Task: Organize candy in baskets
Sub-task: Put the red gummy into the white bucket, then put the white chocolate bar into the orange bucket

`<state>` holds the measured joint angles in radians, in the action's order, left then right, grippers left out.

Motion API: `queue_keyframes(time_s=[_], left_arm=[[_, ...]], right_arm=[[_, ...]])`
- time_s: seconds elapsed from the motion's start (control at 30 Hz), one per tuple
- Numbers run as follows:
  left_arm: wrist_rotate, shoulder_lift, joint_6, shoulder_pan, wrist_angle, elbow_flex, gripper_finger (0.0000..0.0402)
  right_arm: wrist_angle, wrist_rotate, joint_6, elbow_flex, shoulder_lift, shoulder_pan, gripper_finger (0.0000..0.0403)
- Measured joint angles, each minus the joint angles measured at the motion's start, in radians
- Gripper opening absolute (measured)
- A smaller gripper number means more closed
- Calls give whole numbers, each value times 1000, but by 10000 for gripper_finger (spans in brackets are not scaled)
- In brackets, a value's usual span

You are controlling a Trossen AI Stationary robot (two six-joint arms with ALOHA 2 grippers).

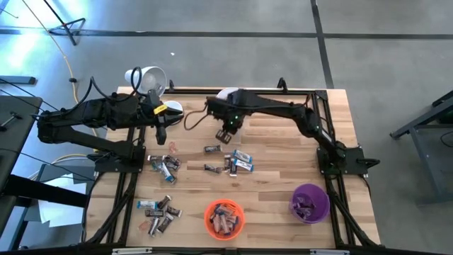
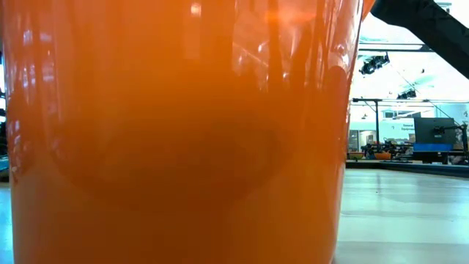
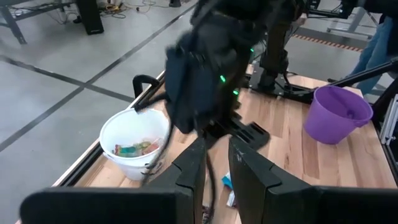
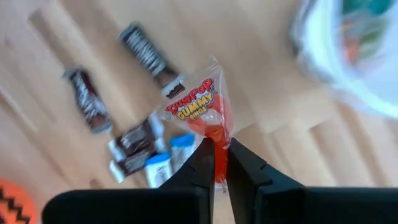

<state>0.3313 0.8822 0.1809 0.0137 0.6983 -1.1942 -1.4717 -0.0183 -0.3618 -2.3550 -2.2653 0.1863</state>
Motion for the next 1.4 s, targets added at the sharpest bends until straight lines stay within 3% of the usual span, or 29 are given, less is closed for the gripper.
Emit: queue_keyframes(time_s=[0.47,0.93,1.13,1.4], left_arm=[[61,0,15,0,-1,0,55],[95,0,53,0,0,0,55],[99,0,53,0,0,0,55],[99,0,53,0,0,0,55]], right_arm=[[222,-46,53,0,16,144,20],[228,-105,77,0,15,266,24],[225,-17,140,0,14,274,70],[191,-39,136,0,14,272,159]])
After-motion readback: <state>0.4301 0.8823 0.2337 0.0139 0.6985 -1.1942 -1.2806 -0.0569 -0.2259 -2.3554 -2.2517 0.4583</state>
